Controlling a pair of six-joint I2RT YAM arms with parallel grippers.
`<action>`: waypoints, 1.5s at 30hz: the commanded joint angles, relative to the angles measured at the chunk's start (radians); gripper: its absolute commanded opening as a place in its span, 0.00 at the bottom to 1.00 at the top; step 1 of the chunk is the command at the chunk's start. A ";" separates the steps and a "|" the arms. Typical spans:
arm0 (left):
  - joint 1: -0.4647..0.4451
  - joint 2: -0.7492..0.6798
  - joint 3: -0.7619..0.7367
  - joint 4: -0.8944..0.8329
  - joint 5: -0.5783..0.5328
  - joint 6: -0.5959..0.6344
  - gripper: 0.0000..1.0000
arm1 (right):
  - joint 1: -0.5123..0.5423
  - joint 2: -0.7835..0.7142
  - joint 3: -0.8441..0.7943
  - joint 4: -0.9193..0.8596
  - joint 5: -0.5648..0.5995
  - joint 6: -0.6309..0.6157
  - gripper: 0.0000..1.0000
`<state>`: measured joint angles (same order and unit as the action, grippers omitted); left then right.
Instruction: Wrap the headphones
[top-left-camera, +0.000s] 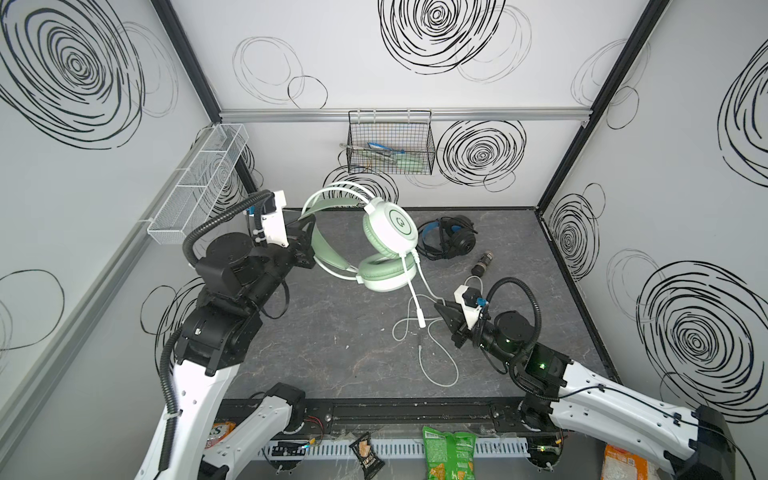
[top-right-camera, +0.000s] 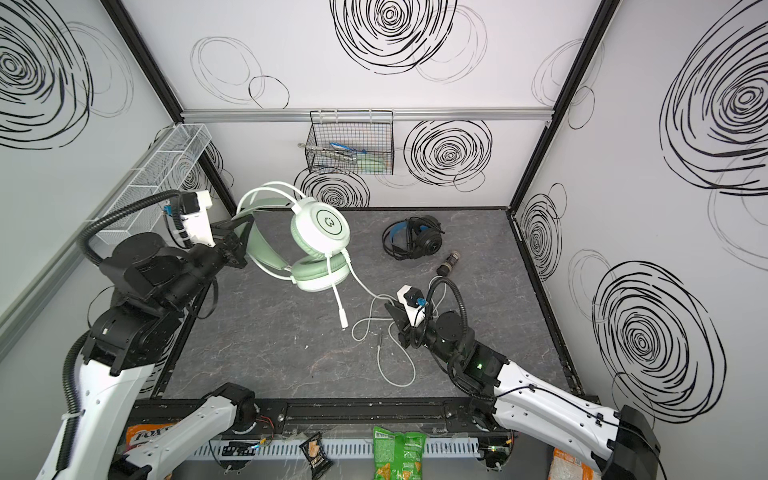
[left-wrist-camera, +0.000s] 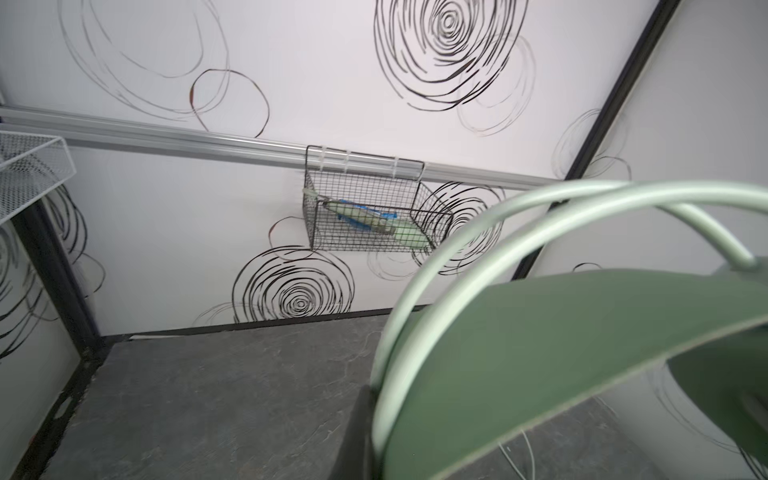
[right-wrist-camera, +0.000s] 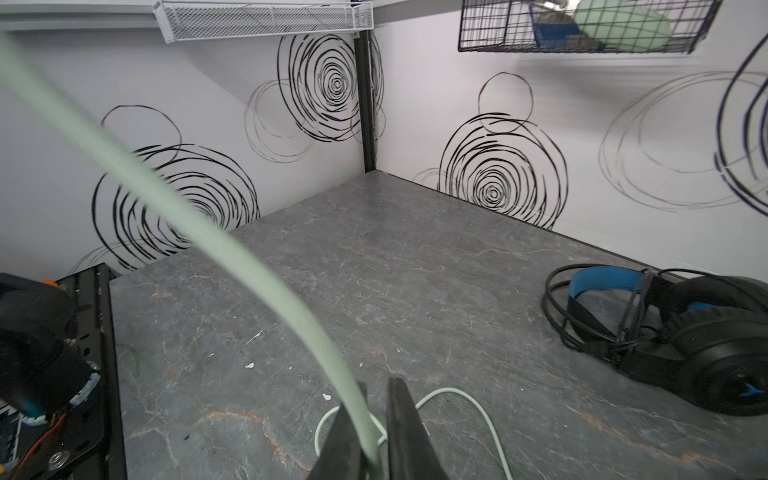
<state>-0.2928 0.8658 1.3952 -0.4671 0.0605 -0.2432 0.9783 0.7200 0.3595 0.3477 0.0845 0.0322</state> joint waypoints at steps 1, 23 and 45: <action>-0.029 -0.011 0.062 0.117 0.044 -0.110 0.00 | 0.007 0.033 -0.018 0.181 -0.090 0.004 0.18; -0.104 -0.025 0.148 0.078 0.080 -0.179 0.00 | 0.008 0.334 -0.002 0.408 -0.161 0.160 0.44; -0.110 -0.001 0.162 0.041 -0.046 -0.088 0.00 | 0.008 0.316 -0.050 0.320 -0.075 0.173 0.00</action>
<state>-0.3977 0.8749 1.5429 -0.4942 0.0925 -0.3454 0.9817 1.0958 0.3038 0.7315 -0.0540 0.2050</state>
